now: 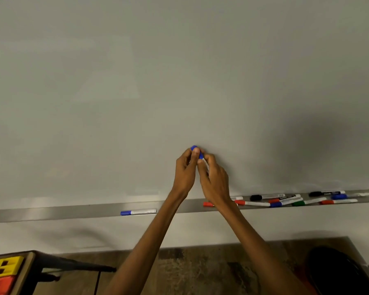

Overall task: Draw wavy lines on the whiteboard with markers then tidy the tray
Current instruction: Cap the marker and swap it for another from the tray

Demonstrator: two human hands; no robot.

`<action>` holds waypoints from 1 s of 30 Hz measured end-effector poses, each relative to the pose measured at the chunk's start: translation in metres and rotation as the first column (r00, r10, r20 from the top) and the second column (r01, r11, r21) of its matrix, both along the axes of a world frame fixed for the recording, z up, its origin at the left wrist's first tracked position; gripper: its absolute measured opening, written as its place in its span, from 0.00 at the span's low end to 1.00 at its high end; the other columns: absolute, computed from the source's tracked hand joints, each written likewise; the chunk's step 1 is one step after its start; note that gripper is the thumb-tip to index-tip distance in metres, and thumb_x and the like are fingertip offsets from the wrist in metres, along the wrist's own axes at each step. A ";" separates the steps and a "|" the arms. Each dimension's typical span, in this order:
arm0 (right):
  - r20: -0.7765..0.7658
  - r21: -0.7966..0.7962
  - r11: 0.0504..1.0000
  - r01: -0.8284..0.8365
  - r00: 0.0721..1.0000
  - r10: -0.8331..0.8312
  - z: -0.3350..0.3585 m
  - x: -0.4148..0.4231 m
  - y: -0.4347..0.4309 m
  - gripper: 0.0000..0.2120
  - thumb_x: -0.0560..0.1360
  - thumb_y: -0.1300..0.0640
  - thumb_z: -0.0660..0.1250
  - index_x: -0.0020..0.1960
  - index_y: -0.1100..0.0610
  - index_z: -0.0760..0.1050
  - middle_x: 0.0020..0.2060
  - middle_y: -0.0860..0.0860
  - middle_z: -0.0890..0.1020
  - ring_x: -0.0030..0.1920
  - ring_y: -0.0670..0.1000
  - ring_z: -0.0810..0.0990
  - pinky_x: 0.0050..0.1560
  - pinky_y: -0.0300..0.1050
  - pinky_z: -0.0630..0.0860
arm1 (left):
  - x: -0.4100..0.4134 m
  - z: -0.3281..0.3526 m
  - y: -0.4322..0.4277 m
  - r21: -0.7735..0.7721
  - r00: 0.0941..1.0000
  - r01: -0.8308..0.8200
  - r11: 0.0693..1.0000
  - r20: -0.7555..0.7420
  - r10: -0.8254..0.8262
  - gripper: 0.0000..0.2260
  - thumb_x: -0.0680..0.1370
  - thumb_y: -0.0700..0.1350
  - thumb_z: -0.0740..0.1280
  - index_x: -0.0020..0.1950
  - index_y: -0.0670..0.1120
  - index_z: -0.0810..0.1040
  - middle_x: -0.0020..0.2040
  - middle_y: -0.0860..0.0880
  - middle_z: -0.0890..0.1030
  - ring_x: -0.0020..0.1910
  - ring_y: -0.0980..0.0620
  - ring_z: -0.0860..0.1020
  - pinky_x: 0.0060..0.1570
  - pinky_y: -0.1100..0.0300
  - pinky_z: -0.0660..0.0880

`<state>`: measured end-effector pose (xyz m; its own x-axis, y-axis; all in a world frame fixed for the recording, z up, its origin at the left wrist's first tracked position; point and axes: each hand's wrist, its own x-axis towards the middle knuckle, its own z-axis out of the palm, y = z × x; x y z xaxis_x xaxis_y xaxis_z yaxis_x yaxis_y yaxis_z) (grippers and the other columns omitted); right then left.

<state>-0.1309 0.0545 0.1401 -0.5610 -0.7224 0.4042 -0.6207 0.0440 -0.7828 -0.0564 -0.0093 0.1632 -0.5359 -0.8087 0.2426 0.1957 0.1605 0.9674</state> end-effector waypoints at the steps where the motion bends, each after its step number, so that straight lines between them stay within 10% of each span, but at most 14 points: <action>1: -0.010 -0.028 1.000 -0.003 1.000 0.003 0.017 0.001 -0.001 0.19 0.82 0.46 0.54 0.65 0.55 0.71 0.47 0.47 0.82 0.41 0.45 0.80 0.42 0.35 0.76 | -0.001 0.016 0.000 0.002 0.999 0.016 1.000 -0.032 -0.016 0.13 0.84 0.44 0.57 0.51 0.38 0.78 0.42 0.47 0.79 0.44 0.52 0.78 0.48 0.62 0.75; 6: -0.088 -0.157 0.986 0.050 0.994 -0.065 0.079 0.013 -0.003 0.21 0.82 0.47 0.52 0.68 0.55 0.71 0.36 0.50 0.81 0.31 0.45 0.77 0.33 0.39 0.75 | 0.004 0.084 0.006 -0.063 0.978 0.087 0.994 -0.182 -0.097 0.14 0.85 0.44 0.54 0.50 0.41 0.77 0.48 0.44 0.82 0.51 0.48 0.81 0.55 0.58 0.77; 20: 0.054 -0.250 0.968 -0.006 0.998 0.021 0.189 0.038 0.008 0.18 0.83 0.53 0.56 0.35 0.49 0.71 0.26 0.45 0.73 0.27 0.41 0.74 0.28 0.29 0.68 | 0.020 0.179 0.028 -0.140 0.921 0.048 0.989 -0.376 -0.098 0.14 0.85 0.45 0.53 0.49 0.39 0.74 0.43 0.49 0.80 0.55 0.45 0.81 0.57 0.56 0.76; 30: -0.027 -0.193 0.965 0.178 0.982 -0.186 0.215 0.051 0.019 0.16 0.81 0.48 0.57 0.52 0.56 0.80 0.38 0.47 0.79 0.40 0.49 0.80 0.44 0.44 0.77 | 0.023 0.200 0.029 -0.122 0.905 0.040 0.992 -0.416 -0.087 0.16 0.85 0.46 0.53 0.49 0.38 0.75 0.43 0.47 0.83 0.53 0.45 0.82 0.58 0.50 0.75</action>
